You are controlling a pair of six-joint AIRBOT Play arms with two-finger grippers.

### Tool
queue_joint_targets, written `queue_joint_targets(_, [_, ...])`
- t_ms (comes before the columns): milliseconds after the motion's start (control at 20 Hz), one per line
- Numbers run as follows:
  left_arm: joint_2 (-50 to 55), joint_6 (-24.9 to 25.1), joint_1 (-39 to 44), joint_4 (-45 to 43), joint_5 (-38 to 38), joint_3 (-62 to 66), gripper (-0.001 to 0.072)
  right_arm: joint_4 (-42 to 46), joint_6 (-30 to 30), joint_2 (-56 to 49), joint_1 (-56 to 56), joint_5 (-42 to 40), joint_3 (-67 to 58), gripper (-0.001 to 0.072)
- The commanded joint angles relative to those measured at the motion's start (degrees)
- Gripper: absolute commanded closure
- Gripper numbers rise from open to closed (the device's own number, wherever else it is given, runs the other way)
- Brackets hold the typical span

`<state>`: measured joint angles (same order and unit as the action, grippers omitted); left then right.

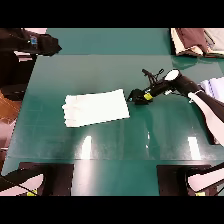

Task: Fold the shirts.

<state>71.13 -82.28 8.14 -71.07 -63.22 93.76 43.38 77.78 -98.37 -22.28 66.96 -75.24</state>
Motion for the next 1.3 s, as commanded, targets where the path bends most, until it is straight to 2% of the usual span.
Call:
queue_joint_targets(0, [1.0, 0.2, 1.5, 0.5, 0.6, -0.6, 0.0675, -3.8, -0.5, -5.0, -2.8, -0.7, -2.6, 0.0072])
queue_joint_targets(50, [1.0, 0.3, 1.5, 0.5, 0.7, -0.8, 0.0676, -4.4, -0.5, -6.8, -4.3, -0.5, -4.7, 0.0103])
queue_joint_targets(100, [1.0, 0.3, 1.5, 0.6, 0.6, -0.9, 0.0675, -5.2, -0.5, -8.7, -6.0, -0.5, -7.1, 0.0166])
queue_joint_targets(150, [1.0, 0.3, 1.5, 0.6, 0.5, -0.9, 0.0675, -5.3, -0.9, -10.2, -7.5, -0.6, -9.3, 0.0281])
queue_joint_targets(250, [1.0, 0.2, 1.5, 0.9, 0.1, -0.9, 0.0676, -4.6, -1.4, -12.2, -9.6, -0.5, -13.6, 0.0659])
queue_joint_targets(300, [1.0, 0.2, 1.5, 1.6, -0.3, -0.9, 0.0676, -3.3, -1.4, -12.3, -9.9, -0.6, -15.6, 0.0697])
queue_joint_targets(500, [1.0, 0.3, 5.0, 3.2, -0.7, -0.9, 0.0676, 7.0, 3.3, -7.6, -4.4, 1.2, -22.7, 0.0698])
queue_joint_targets(750, [1.0, 2.4, 14.1, 3.1, 2.1, -0.9, 0.0676, 18.7, 6.8, 3.3, 13.1, 6.5, -26.6, 0.0698])
queue_joint_targets(1000, [1.0, 2.3, 17.3, 3.5, 3.1, -0.9, 0.0675, 19.7, 6.6, 10.8, 34.7, 8.5, -26.5, 0.0698])
queue_joint_targets(1250, [1.0, 1.6, 17.3, 4.3, 3.2, -0.9, 0.0675, 19.2, 3.9, 11.9, 50.6, 5.6, -26.5, 0.0698])
